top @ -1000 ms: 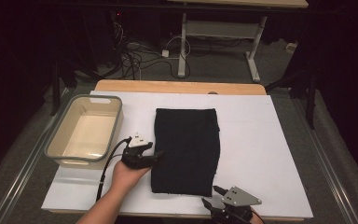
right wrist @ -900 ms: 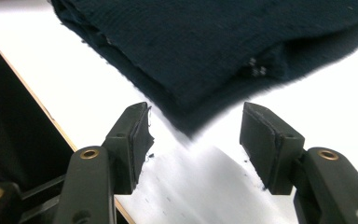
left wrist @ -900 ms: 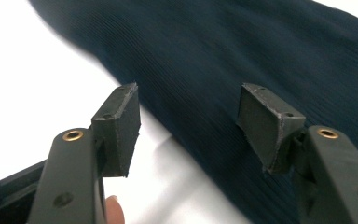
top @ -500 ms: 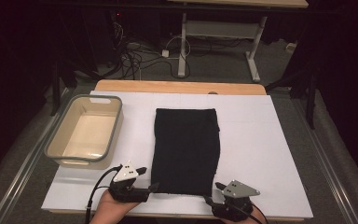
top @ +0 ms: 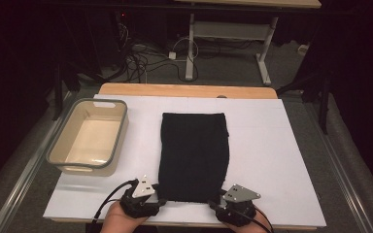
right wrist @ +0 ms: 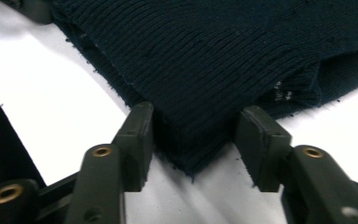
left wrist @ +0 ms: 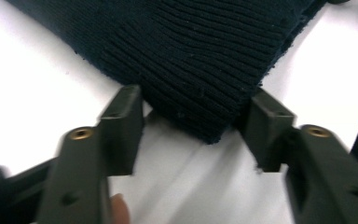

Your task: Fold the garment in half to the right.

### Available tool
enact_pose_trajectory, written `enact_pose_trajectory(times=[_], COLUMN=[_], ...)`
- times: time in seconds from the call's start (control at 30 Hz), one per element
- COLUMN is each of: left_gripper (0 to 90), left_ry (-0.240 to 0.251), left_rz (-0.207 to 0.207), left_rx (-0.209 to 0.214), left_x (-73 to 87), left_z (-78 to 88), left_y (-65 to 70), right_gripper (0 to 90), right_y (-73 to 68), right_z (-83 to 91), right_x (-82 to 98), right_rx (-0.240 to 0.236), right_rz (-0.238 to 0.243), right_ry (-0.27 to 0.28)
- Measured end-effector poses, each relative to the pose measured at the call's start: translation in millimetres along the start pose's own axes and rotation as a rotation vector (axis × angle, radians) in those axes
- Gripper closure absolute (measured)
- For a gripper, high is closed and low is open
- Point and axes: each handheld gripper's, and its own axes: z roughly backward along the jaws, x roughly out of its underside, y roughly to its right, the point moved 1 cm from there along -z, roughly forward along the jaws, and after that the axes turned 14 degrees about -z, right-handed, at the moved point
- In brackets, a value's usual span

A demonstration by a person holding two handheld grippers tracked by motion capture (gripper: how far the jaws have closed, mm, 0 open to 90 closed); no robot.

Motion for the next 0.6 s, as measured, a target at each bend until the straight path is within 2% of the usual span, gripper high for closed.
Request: enact_pose_trajectory(times=[0.17, 0.33, 0.4, 0.6], left_gripper=[56.6, 66.7, 69.8, 73.1], left_ry=[0.004, 0.016, 0.017, 0.043], left_rz=[-0.017, -0.012, -0.033, -0.041], left_rx=[0.007, 0.028, 0.017, 0.009], left_x=[-0.8, -0.5, -1.6, -3.7], left_z=[-0.2, 0.4, 0.0, 2.1], left_y=[0.7, -1.1, 0.9, -0.5], right_gripper=[64.2, 76.1, 78.8, 80.5], right_y=[0.9, 1.4, 1.3, -0.5], right_z=[0.1, 0.0, -0.1, 1.6], right_x=[-0.1, -0.5, -0.4, 0.4], right_rx=[-0.006, -0.022, -0.025, -0.022], right_rz=[-0.003, -0.012, -0.013, -0.006], right_ry=[0.005, 0.003, 0.005, 0.012])
